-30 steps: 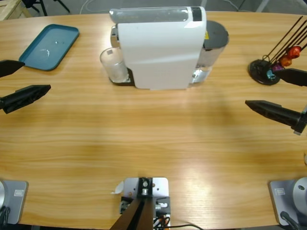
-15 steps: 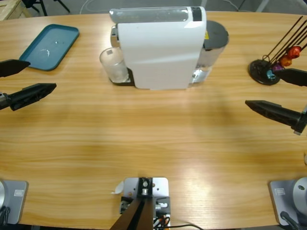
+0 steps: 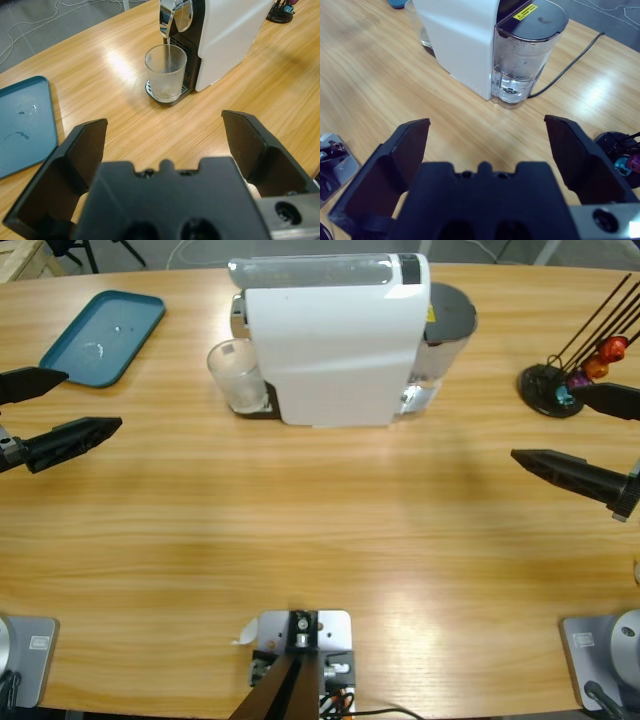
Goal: Pour coffee
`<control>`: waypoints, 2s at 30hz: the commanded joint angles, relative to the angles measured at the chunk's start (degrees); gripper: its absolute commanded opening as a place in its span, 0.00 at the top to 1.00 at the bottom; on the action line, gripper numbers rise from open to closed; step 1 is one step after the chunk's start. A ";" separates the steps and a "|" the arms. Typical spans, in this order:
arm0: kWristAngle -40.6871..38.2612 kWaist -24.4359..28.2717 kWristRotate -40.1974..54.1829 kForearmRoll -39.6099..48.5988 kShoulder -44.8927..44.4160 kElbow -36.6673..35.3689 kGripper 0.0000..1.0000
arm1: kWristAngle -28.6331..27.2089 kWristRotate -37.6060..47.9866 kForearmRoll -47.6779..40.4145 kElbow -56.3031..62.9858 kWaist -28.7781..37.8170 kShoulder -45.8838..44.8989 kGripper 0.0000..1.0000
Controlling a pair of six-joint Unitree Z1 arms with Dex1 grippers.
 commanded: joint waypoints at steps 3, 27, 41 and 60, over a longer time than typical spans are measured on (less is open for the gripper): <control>-1.09 -0.28 0.06 -0.64 1.61 1.88 0.01 | 0.73 0.63 -0.69 1.63 0.55 1.49 0.00; 3.20 -0.35 1.57 -6.00 8.51 -0.83 0.05 | 1.00 1.07 -1.39 1.72 0.55 2.54 0.00; 2.45 -0.32 2.92 -18.92 29.28 -5.91 0.09 | 1.07 1.51 -1.83 1.72 0.55 4.03 0.00; -15.13 8.07 2.38 -19.45 37.11 -9.94 0.04 | 1.17 1.60 -1.83 1.72 0.55 4.90 0.00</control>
